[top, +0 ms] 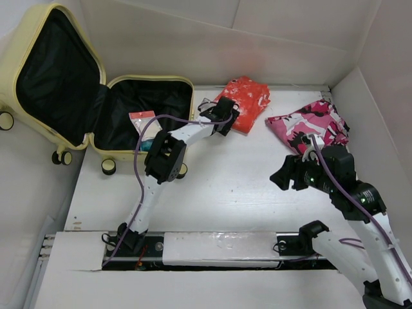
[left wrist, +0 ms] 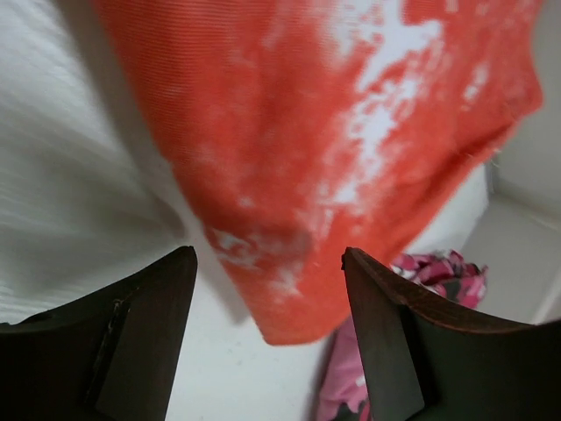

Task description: Pack the luggage

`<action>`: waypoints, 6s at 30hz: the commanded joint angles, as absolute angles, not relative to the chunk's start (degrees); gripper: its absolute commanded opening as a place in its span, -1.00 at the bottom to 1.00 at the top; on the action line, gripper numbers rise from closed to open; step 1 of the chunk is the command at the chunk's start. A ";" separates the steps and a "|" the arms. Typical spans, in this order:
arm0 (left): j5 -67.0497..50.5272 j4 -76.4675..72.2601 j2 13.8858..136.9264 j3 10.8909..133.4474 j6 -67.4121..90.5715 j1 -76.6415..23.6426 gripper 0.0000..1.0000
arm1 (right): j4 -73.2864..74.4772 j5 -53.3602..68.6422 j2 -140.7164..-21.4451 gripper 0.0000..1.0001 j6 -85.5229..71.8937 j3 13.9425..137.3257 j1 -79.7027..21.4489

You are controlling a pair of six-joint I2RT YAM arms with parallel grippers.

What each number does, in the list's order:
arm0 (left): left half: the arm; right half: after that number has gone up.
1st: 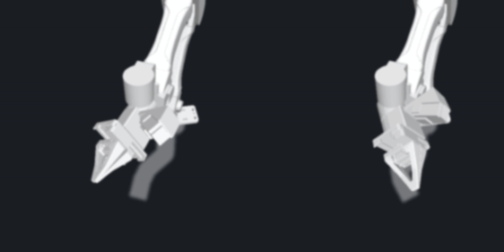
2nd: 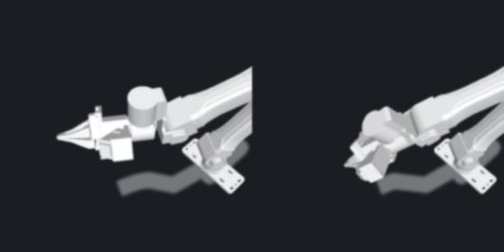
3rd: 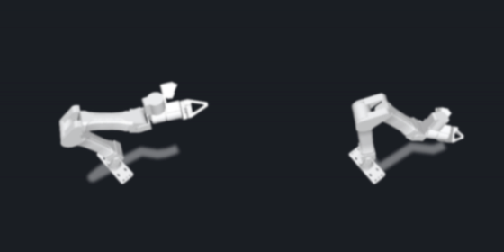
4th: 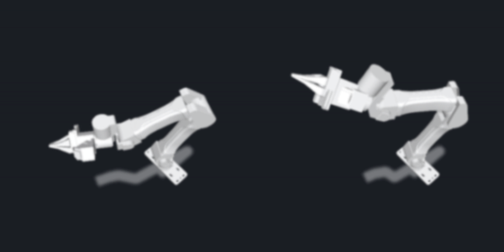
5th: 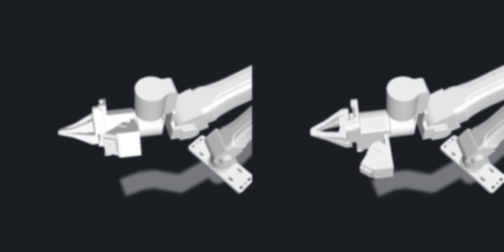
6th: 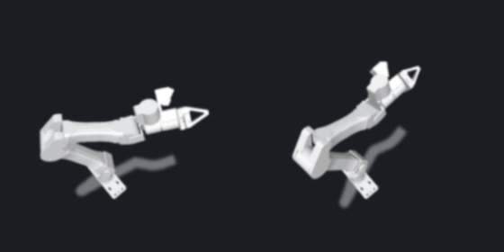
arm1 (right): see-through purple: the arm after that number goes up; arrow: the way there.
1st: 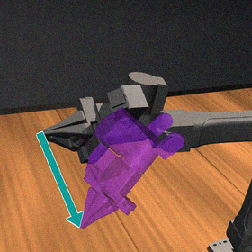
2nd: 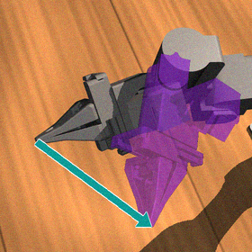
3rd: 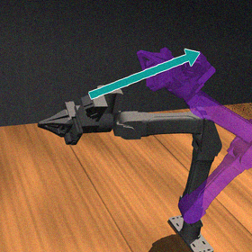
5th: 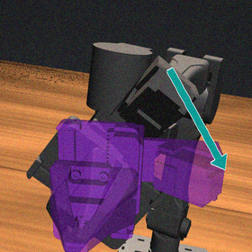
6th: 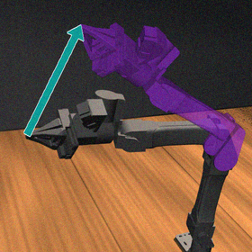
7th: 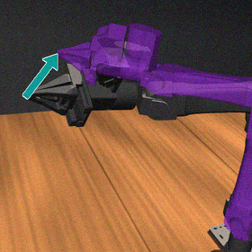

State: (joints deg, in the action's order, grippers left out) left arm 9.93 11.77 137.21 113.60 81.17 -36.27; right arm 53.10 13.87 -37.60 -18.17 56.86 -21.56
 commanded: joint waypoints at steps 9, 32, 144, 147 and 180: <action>14.41 18.37 142.02 119.26 87.54 -34.28 0.28 | 54.76 12.30 -37.53 0.44 -18.02 61.43 -25.31; 15.56 13.30 141.34 122.71 74.11 -34.37 -1.00 | 57.48 9.23 -36.47 0.34 -17.49 65.30 -26.89; 2.28 -3.69 161.20 138.18 88.24 -52.74 -0.40 | 59.77 0.53 -43.33 0.17 -24.43 84.98 -18.46; 2.99 -2.38 158.65 136.15 85.53 -51.07 -1.00 | 59.77 0.53 -42.81 0.17 -23.91 85.52 -18.46; -3.43 1.58 137.72 104.50 61.00 -42.89 -0.42 | 50.71 3.78 -44.38 0.17 -24.96 77.87 -18.46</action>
State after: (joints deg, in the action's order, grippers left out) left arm -2.15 0.21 134.58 102.26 60.77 -42.65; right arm 54.35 3.97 -44.10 -24.91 76.86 -18.72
